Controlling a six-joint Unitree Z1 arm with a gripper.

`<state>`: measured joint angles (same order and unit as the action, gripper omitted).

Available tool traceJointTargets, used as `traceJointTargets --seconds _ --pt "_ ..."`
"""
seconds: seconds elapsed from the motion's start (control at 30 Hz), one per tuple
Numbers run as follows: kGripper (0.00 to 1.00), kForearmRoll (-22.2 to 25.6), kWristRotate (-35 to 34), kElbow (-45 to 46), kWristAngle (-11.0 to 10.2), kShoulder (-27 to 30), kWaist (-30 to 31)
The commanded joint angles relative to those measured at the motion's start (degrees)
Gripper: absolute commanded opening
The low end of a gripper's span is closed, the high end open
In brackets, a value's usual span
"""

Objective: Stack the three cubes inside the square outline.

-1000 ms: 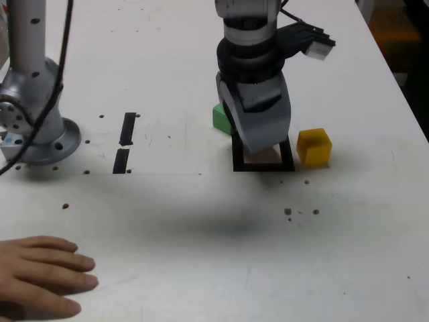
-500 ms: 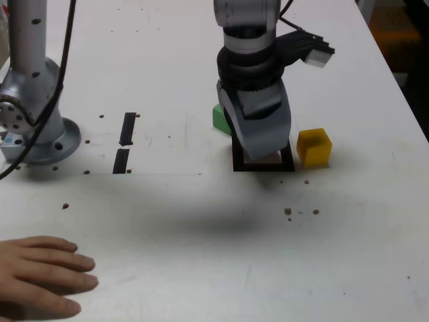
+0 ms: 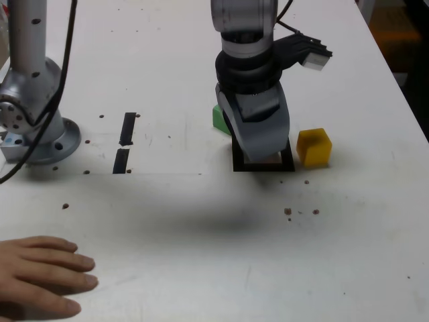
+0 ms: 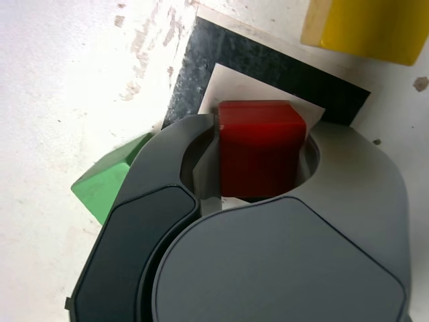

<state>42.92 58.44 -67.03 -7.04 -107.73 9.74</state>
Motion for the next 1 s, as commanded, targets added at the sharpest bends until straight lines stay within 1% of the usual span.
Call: traceJointTargets --seconds 0.0,0.07,0.13,0.17,0.27,0.33,0.43,0.67,0.83,0.97 --pt "0.26 -0.2 0.0 0.1 -0.5 0.3 -0.1" --pt "0.3 -0.3 -0.2 0.1 -0.9 0.3 -0.1" --pt "0.37 -0.1 -0.6 0.2 -1.4 0.3 -0.1" --pt "0.44 0.2 -1.0 0.2 -1.8 0.3 -0.1" --pt "0.7 1.1 -1.7 0.4 -2.2 0.3 -0.1" --pt "0.79 1.5 -1.7 0.6 -2.1 0.4 -0.1" --pt "0.82 1.8 -1.7 0.8 -2.0 0.5 -0.1" --pt "0.86 1.8 -1.8 1.0 -1.3 0.9 -0.1" --pt "0.87 2.1 -2.0 0.7 -1.2 1.7 -0.1" --pt "0.87 3.8 -2.5 -0.5 -1.3 3.8 -0.1"
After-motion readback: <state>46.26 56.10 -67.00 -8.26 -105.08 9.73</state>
